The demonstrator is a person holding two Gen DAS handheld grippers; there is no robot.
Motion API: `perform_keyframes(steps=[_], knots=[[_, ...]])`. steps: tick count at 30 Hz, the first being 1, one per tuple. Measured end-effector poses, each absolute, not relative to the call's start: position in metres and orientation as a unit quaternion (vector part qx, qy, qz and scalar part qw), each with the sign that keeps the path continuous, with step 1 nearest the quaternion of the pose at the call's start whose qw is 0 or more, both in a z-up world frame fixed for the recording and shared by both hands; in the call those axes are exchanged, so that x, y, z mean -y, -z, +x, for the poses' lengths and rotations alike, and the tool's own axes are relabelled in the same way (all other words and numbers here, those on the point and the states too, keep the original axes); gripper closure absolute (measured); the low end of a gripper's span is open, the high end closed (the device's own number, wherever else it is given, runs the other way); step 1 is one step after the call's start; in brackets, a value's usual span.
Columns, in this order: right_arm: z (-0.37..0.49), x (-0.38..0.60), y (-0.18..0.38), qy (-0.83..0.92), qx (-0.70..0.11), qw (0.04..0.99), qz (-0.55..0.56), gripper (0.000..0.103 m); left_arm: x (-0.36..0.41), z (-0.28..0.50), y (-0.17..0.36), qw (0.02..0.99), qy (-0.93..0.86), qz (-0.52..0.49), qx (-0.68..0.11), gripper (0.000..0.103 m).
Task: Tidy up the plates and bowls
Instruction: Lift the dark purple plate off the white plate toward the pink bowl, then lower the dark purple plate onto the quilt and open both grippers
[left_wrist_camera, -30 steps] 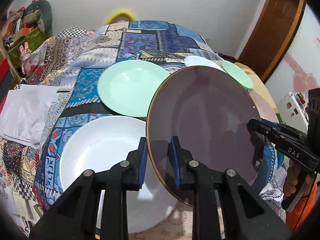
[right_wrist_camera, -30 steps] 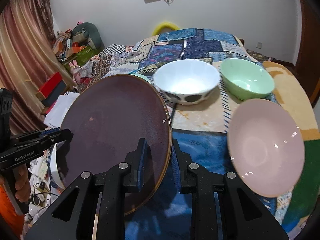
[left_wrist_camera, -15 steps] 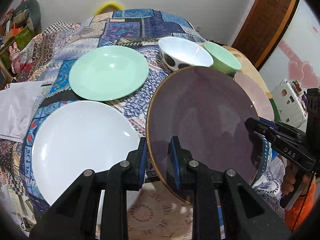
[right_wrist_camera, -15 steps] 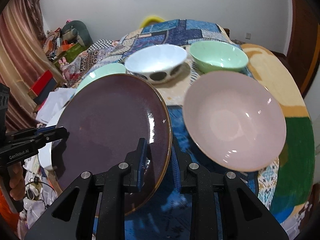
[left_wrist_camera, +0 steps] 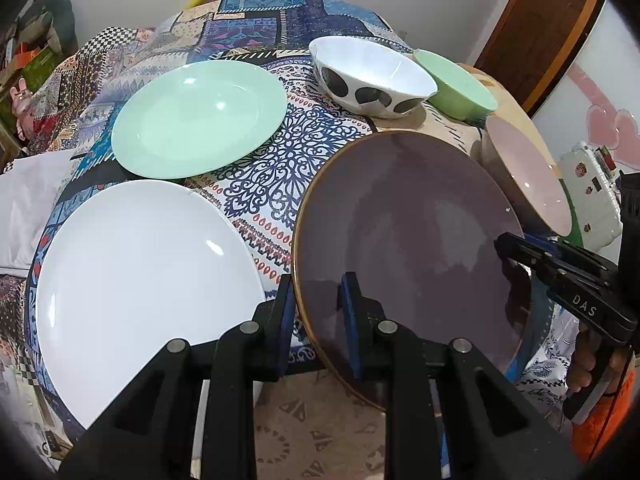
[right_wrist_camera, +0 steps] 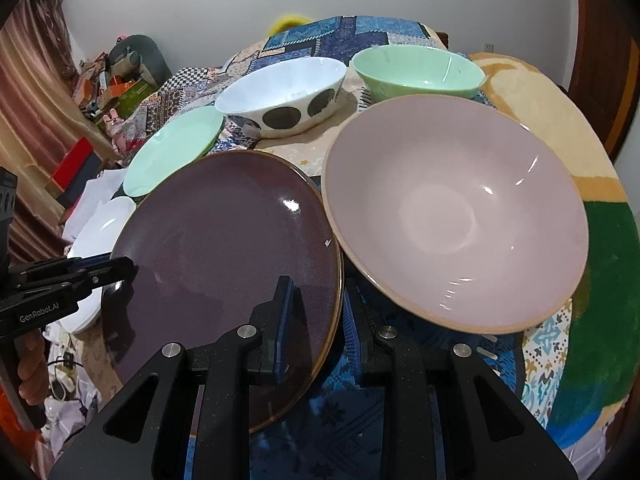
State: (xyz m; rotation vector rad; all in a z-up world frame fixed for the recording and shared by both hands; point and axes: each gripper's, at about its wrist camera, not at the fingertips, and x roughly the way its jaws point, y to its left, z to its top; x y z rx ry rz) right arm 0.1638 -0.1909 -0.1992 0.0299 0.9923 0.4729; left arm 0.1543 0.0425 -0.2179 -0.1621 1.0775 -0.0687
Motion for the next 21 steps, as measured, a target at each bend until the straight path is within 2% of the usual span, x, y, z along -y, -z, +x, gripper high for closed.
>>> perform_keyframes(steps=[13,21], knots=[[0.162,0.189,0.2,-0.215,-0.47,0.856,-0.002,0.081,-0.047,0.167,0.229,0.848,0.024,-0.086,-0.523,0.081],[0.149,0.193,0.179,-0.212,-0.453,0.866,-0.01,0.081,-0.046,0.148,0.2,0.87,0.023,-0.073,-0.487,0.08]])
